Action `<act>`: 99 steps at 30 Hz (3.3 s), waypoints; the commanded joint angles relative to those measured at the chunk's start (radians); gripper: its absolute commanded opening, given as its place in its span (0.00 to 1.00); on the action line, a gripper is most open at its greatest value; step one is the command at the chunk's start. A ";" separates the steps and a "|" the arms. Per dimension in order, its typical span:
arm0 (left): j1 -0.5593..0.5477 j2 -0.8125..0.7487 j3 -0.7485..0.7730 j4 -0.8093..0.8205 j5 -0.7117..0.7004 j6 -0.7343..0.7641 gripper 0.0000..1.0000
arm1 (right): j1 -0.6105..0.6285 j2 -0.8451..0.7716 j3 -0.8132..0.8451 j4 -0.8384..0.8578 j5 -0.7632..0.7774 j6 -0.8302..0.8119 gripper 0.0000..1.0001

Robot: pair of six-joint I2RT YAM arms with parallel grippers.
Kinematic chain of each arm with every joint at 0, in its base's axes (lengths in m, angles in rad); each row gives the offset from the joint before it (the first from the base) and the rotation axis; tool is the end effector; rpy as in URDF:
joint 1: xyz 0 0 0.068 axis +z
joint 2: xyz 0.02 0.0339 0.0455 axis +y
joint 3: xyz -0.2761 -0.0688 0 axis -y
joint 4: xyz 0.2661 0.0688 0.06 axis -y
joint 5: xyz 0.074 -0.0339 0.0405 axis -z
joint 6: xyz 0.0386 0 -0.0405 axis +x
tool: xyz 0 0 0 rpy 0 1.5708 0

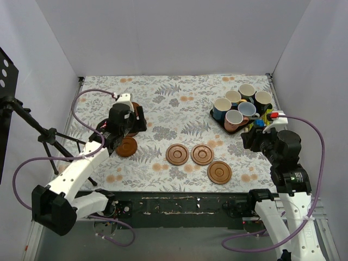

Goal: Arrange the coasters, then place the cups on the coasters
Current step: Move the coaster to the center of the board.

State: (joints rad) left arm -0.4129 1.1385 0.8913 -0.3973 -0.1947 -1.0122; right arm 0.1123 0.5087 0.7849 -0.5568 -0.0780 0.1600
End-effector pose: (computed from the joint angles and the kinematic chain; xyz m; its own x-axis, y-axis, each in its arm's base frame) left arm 0.2471 -0.1001 0.2901 -0.5054 -0.6869 -0.5222 -0.3331 0.7136 -0.6163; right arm 0.1255 0.0172 0.3471 -0.3013 0.1259 -0.9452 -0.1399 0.9747 0.1744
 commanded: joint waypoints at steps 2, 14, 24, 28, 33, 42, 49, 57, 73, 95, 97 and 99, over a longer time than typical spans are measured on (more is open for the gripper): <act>-0.153 -0.007 0.037 -0.034 0.095 0.000 0.68 | 0.000 0.016 -0.027 0.080 -0.026 0.035 0.58; -0.460 0.363 0.083 0.078 0.032 -0.020 0.73 | 0.000 0.008 0.005 0.038 -0.006 0.013 0.59; -0.463 0.497 0.112 0.060 -0.052 0.012 0.69 | 0.001 0.001 -0.012 0.055 -0.005 0.015 0.60; -0.463 0.544 0.147 0.015 -0.106 0.021 0.64 | 0.000 0.002 -0.006 0.057 -0.003 0.015 0.59; -0.463 0.560 0.152 0.015 -0.115 0.023 0.61 | 0.000 -0.009 -0.016 0.051 0.007 0.013 0.59; -0.463 0.595 0.130 0.038 -0.091 0.030 0.51 | 0.001 -0.013 -0.013 0.038 0.023 0.007 0.59; -0.445 0.639 0.152 -0.029 -0.230 0.011 0.42 | 0.000 -0.012 -0.015 0.034 0.021 0.006 0.59; -0.328 0.610 0.126 -0.018 -0.236 0.020 0.38 | 0.000 -0.024 -0.012 0.017 0.046 -0.004 0.59; -0.279 0.566 0.346 -0.026 -0.204 0.142 0.48 | 0.000 -0.016 -0.010 0.023 0.035 -0.004 0.60; -0.340 0.570 0.233 0.040 0.035 0.086 0.64 | 0.000 -0.012 -0.018 0.028 0.024 0.003 0.63; -0.368 0.590 0.242 0.038 0.011 0.095 0.63 | 0.000 -0.007 -0.018 0.032 0.024 0.001 0.63; -0.395 0.619 0.251 0.034 -0.018 0.098 0.63 | 0.001 -0.004 -0.018 0.034 0.023 0.004 0.63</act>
State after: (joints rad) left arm -0.7567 1.7241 1.1229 -0.3771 -0.1825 -0.9230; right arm 0.1123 0.4992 0.7540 -0.5514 -0.0521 0.1692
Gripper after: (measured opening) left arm 0.631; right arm 0.624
